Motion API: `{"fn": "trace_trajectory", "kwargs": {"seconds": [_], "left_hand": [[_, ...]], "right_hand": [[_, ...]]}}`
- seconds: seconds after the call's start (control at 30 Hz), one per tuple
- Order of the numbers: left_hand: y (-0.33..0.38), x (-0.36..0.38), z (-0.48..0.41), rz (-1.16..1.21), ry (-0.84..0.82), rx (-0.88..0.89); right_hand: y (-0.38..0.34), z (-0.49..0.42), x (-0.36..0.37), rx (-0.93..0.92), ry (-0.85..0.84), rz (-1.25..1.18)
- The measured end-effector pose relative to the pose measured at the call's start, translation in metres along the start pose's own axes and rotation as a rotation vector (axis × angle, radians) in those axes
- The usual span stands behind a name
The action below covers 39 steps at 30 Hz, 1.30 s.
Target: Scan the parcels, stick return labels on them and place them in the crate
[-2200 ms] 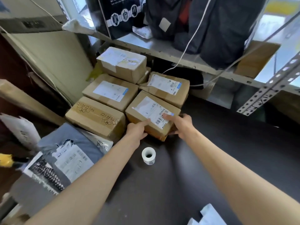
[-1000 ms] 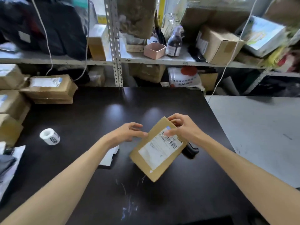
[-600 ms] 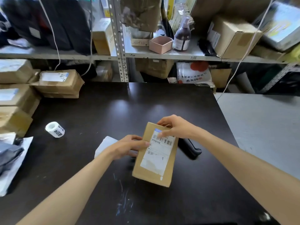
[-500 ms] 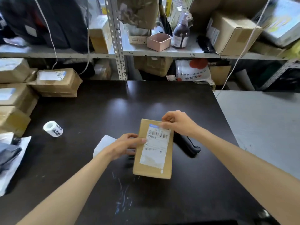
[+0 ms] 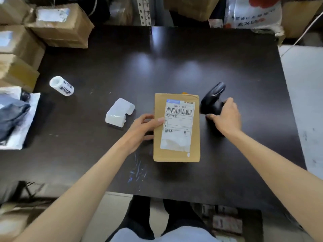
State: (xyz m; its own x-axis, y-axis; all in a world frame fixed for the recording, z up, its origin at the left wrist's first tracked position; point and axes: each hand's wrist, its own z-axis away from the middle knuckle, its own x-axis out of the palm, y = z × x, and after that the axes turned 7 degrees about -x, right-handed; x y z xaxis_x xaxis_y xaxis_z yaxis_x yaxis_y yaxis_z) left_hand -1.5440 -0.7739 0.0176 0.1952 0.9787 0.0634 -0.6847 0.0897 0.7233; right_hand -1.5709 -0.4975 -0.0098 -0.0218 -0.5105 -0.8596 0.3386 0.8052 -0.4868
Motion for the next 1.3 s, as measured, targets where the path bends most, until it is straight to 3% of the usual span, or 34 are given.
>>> {"fn": "trace_trajectory", "kwargs": {"seconds": [0.17,0.3,0.47,0.6,1.3], "left_hand": [[-0.005,0.011,-0.002,0.079,0.071,0.058],[-0.006,0.020,-0.003,0.135,0.127,0.092],[-0.011,0.030,0.001,0.219,0.147,0.119],[-0.011,0.028,0.004,0.251,0.141,0.128],[-0.008,-0.009,0.009,0.198,0.052,0.086]], "right_hand": [[-0.015,0.014,-0.018,0.119,-0.034,-0.446],[-0.048,0.058,-0.052,0.167,0.043,-0.847],[-0.081,0.111,-0.075,0.138,-0.137,-0.859],[-0.102,0.138,-0.079,0.096,-0.180,-0.815],[-0.141,0.183,-0.084,0.043,-0.162,-0.829]]}}
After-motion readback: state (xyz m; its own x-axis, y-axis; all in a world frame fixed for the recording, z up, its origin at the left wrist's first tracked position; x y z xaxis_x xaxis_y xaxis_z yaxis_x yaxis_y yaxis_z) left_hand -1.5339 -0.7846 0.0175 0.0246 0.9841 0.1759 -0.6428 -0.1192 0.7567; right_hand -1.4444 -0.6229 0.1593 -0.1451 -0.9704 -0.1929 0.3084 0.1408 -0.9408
